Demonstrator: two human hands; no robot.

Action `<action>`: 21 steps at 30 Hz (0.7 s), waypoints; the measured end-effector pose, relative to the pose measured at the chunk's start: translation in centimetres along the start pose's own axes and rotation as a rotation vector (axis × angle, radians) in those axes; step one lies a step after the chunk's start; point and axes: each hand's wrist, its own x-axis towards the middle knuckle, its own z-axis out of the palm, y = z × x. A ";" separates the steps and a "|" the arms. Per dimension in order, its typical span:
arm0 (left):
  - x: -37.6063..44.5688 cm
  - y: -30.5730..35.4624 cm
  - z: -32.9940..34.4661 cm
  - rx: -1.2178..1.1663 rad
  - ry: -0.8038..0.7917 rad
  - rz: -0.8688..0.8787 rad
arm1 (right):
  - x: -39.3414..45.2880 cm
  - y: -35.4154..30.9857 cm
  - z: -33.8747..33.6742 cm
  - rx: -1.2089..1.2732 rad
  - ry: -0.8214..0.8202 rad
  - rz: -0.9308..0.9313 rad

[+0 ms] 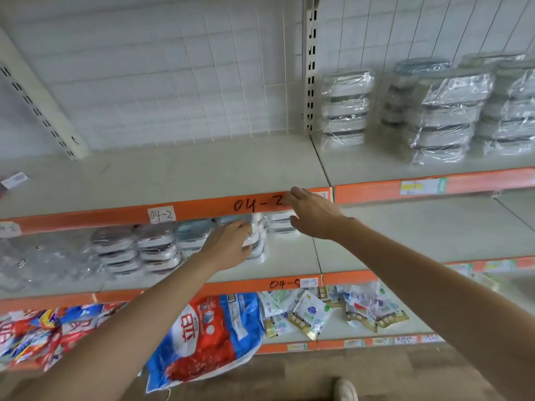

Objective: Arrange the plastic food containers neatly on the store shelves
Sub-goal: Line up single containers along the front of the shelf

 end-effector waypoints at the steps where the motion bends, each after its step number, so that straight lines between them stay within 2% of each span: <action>1: -0.9 -0.4 0.7 -0.026 -0.026 -0.014 | -0.7 -0.8 1.0 0.008 -0.027 0.001; 5: -3.8 -0.7 3.2 -0.090 -0.172 -0.013 | -3.8 -3.4 5.6 0.116 -0.139 0.089; 9: -3.4 -0.4 4.5 -0.087 -0.283 0.034 | -6.5 -4.1 8.7 0.187 -0.211 0.186; 15: 0.8 1.7 6.3 -0.016 -0.324 0.066 | -6.8 -0.9 11.6 0.253 -0.182 0.324; 21: 6.0 2.7 11.1 0.017 -0.322 0.111 | -5.6 3.3 17.9 0.378 -0.129 0.440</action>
